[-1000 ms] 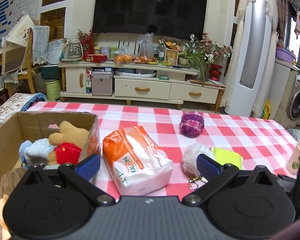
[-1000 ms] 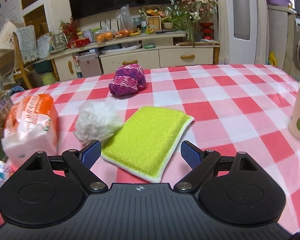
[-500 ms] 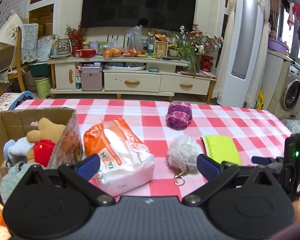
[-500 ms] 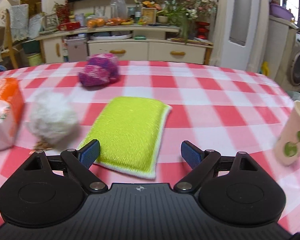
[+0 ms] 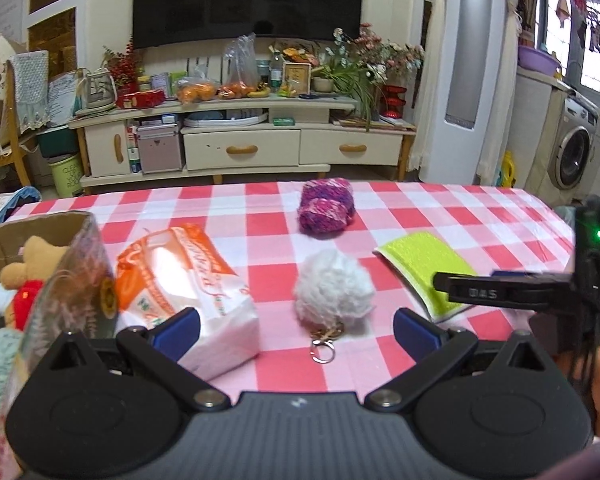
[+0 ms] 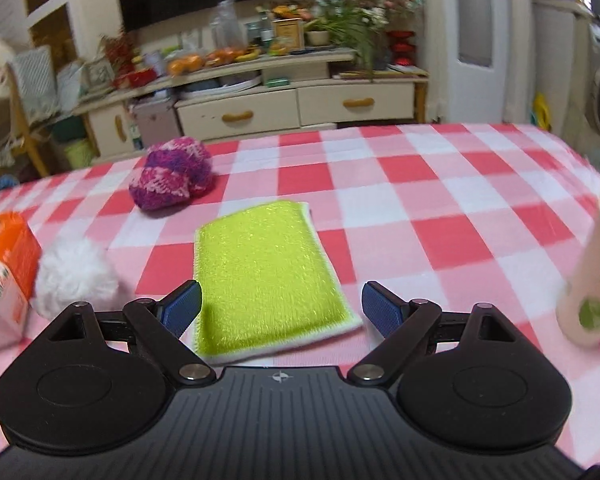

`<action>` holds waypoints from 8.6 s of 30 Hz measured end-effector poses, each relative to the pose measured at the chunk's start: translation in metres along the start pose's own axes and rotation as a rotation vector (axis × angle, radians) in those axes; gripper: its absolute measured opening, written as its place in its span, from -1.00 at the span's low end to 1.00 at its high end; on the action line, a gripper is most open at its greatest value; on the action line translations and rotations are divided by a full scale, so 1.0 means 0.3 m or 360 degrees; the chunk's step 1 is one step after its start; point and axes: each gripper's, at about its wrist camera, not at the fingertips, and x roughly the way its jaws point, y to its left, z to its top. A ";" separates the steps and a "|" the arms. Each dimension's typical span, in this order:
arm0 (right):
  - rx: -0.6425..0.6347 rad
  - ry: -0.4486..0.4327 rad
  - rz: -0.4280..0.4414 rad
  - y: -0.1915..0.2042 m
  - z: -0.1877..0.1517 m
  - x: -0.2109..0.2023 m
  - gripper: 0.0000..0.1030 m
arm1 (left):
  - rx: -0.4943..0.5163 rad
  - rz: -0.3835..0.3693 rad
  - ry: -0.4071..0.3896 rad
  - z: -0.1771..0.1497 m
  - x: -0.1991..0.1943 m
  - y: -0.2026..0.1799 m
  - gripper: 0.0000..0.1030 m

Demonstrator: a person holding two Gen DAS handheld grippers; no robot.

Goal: Organize soft objects

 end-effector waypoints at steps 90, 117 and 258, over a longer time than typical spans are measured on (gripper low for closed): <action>0.0771 0.0263 0.1368 -0.016 -0.006 0.151 -0.05 | -0.0293 -0.0252 0.0165 0.019 0.290 0.021 0.23; 0.0260 0.0101 0.0872 0.083 0.031 0.011 -0.51 | -0.0301 -0.0180 0.0154 0.013 0.244 0.059 -0.55; -0.0285 -0.0281 0.0271 0.359 -0.060 -0.376 -0.50 | -0.0431 -0.0358 -0.0179 0.041 -0.166 0.297 -0.18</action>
